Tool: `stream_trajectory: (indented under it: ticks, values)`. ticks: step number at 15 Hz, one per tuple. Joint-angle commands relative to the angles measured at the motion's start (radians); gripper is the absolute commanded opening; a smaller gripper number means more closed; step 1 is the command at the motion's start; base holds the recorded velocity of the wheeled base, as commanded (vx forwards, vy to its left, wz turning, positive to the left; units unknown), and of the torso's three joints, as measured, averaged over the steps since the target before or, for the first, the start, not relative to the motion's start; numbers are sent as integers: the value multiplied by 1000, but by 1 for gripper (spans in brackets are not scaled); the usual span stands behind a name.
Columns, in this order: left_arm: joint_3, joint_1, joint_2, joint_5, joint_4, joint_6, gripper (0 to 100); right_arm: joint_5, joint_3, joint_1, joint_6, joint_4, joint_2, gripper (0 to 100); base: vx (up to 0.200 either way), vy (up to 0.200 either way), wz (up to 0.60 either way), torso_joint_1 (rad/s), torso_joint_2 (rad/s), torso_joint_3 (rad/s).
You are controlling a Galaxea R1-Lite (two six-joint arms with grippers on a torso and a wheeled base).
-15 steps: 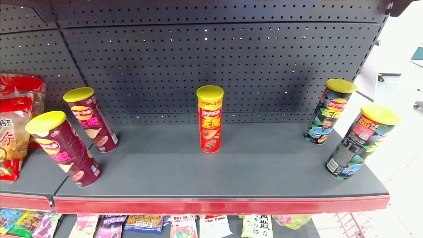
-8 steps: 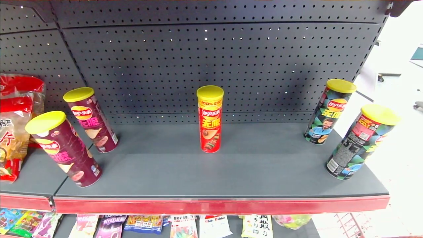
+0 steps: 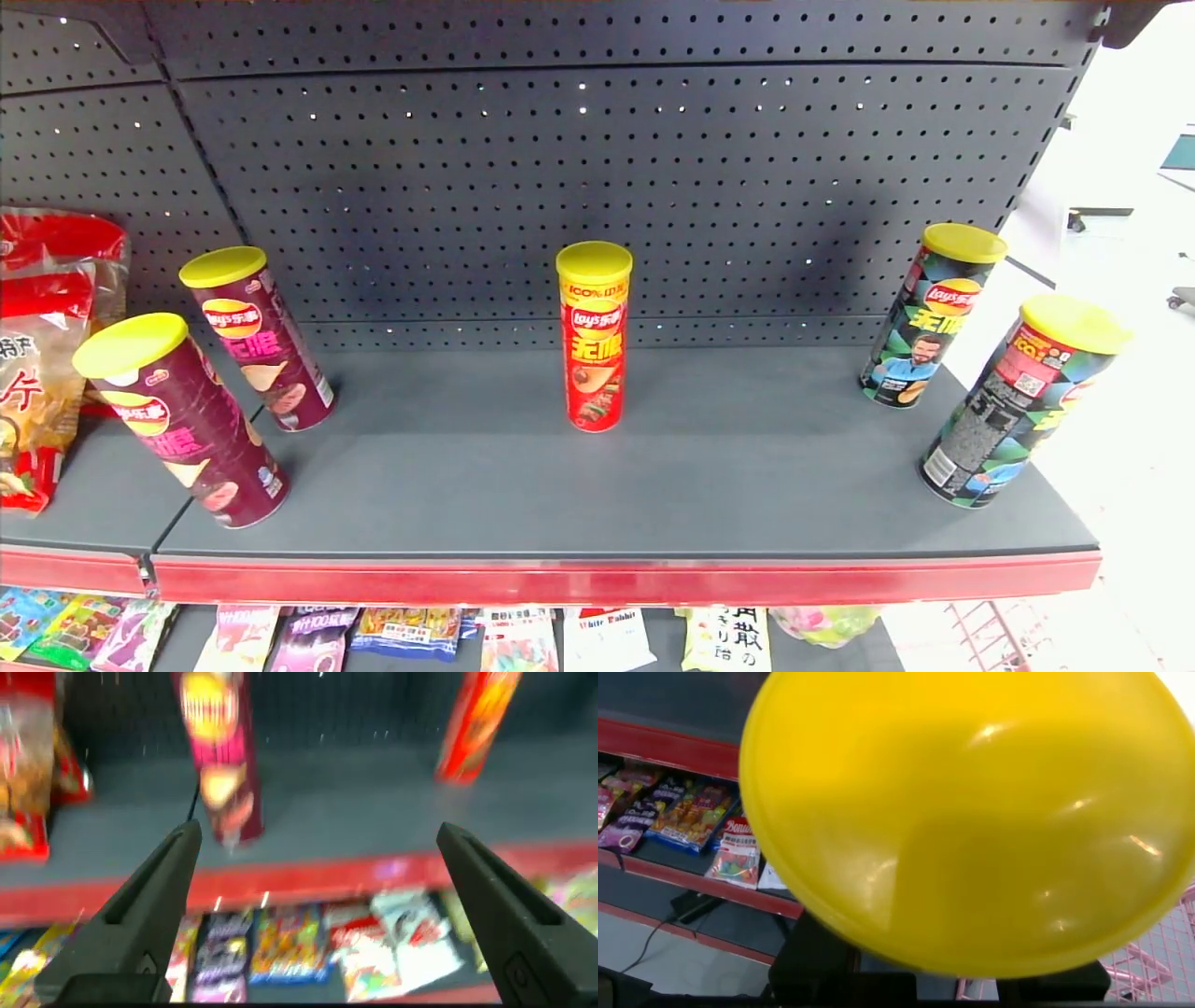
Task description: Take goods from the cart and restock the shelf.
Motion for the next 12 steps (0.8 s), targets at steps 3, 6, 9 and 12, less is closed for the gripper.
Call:
stream_trajectory:
  ticks: [3, 6, 9, 12]
  values:
    - [-272, -127, 575, -231, -122, 30, 100, 0, 3, 1, -1, -5, -2, 0, 0, 0, 0, 0, 0, 0]
    - [-292, -264, 859, -403, -313, 36, 100, 2, 3, 1, -4, -3, -2, 0, 0, 0, 0, 0, 0, 0]
    - [-300, -314, 1115, -409, -426, 94, 100, 2, 1, 1, -4, -3, -2, 0, 0, 0, 0, 0, 0, 0]
    - [-338, -334, 1390, -435, -711, 154, 100, -1, 3, 1, -4, -5, -2, 0, 0, 0, 0, 0, 0, 0]
